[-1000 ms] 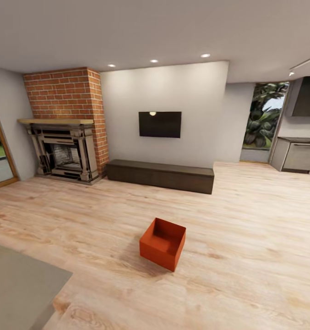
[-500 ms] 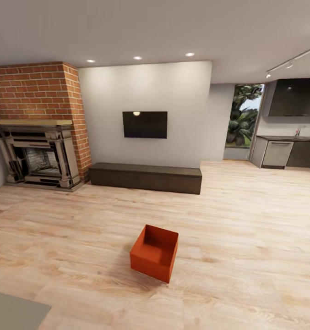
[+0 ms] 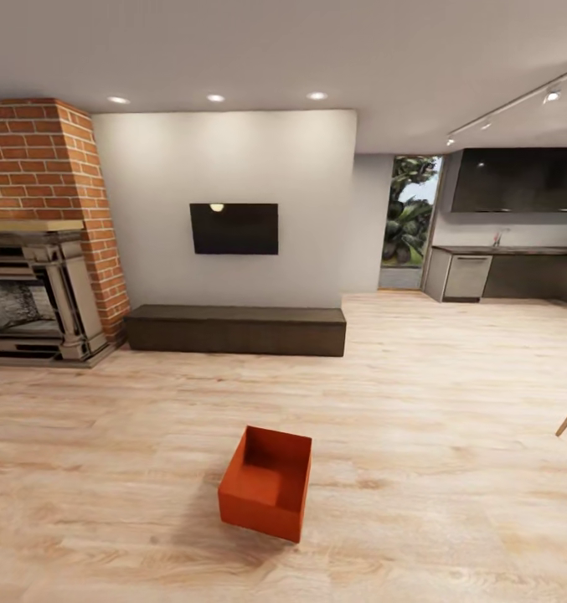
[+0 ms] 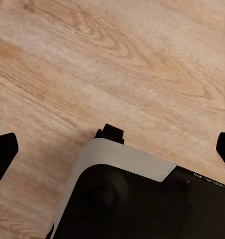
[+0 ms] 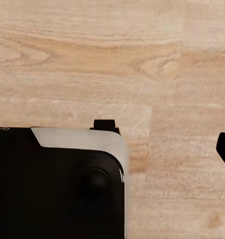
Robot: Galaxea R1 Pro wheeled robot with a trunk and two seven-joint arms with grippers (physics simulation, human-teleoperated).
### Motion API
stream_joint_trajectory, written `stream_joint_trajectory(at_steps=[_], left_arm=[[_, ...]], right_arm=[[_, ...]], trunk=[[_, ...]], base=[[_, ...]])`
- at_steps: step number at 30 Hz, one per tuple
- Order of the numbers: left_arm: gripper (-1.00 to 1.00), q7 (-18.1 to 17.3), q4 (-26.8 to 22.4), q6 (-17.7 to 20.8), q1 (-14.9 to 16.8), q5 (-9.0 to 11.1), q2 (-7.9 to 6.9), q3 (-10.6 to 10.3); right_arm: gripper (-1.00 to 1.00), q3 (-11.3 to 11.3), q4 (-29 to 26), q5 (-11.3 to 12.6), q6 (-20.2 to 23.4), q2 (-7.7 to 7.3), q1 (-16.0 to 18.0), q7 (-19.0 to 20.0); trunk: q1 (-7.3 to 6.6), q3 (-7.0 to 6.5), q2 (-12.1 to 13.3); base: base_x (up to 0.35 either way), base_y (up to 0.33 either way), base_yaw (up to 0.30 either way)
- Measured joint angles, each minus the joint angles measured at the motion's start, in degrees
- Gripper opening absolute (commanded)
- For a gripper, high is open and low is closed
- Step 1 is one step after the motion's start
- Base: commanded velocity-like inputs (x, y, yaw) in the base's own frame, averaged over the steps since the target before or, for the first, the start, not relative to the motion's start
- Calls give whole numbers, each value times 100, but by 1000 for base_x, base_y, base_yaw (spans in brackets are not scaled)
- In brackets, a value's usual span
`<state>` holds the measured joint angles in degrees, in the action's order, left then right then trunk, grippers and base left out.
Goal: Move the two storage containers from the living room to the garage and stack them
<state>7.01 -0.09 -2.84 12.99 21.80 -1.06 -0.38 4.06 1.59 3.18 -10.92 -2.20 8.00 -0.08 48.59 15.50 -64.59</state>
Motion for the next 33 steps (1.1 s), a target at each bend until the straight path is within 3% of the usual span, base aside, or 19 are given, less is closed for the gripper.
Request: stream_joint_trajectory(at_steps=[33], left_arm=[[100,0,-1,-45,0,0,5,0]], right_arm=[[100,8,0,8,7,-26,0,0]], trunk=[[1,0,0]], base=[[299,178,-231]])
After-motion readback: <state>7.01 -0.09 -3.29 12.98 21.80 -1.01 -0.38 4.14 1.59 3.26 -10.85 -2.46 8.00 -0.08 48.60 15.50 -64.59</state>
